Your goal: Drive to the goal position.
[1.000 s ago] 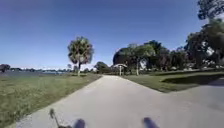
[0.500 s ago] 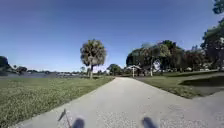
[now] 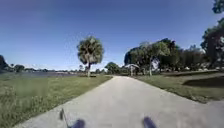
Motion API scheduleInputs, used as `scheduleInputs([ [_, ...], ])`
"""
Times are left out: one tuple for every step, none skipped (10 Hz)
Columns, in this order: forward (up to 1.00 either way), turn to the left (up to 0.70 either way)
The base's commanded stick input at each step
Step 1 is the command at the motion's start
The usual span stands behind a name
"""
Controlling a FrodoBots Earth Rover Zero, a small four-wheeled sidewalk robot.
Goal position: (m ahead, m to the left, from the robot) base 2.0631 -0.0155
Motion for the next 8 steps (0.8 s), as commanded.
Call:
scheduleInputs([
  [0.85,0.2],
  [0.85,0.28],
  [0.85,0.34],
  [0.85,0.34],
  [0.85,0.31],
  [0.85,0.28],
  [0.85,0.09],
  [0.85,0.0],
])
